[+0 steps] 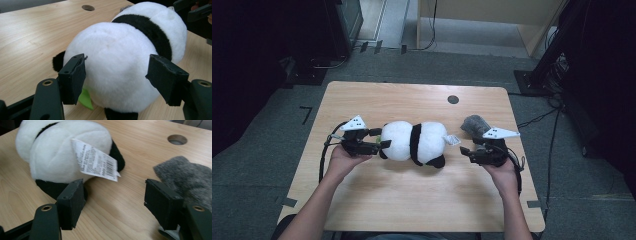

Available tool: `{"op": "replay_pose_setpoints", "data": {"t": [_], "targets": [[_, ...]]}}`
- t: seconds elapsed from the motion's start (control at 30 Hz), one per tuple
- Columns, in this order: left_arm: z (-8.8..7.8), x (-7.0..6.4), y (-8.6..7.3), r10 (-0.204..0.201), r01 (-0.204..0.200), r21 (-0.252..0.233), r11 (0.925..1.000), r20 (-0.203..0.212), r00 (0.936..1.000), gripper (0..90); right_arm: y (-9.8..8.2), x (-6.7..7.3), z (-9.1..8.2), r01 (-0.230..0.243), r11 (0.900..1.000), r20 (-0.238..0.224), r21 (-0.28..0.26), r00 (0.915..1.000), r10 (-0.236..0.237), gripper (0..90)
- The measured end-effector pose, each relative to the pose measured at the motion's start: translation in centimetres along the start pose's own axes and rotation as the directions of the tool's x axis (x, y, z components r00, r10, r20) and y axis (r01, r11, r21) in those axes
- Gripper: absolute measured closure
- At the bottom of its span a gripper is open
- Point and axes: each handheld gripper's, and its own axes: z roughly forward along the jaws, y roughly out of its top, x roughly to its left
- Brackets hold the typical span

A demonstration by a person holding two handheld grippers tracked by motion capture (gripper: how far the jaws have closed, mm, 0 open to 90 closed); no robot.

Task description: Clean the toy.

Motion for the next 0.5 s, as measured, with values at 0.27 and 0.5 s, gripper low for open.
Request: {"op": "replay_pose_setpoints", "data": {"t": [0.27, 0.5], "targets": [[0.6, 0.3, 0.1, -0.009, 0.009, -0.006, 0.9999, -0.007, 0.9999, 30.1, -0.9, -1.9, 0.1, -0.022, 1.0, 0.033, -0.004, 0.9992, 0.022, 36.7], [1.2, 0.4, -0.1, 0.011, -0.011, -0.004, 0.9999, -0.02, 0.9997, 28.1, -0.6, -4.4, 1.0, -0.054, 0.998, 0.096, -0.015, 0.9939, 0.055, 35.7]]}}
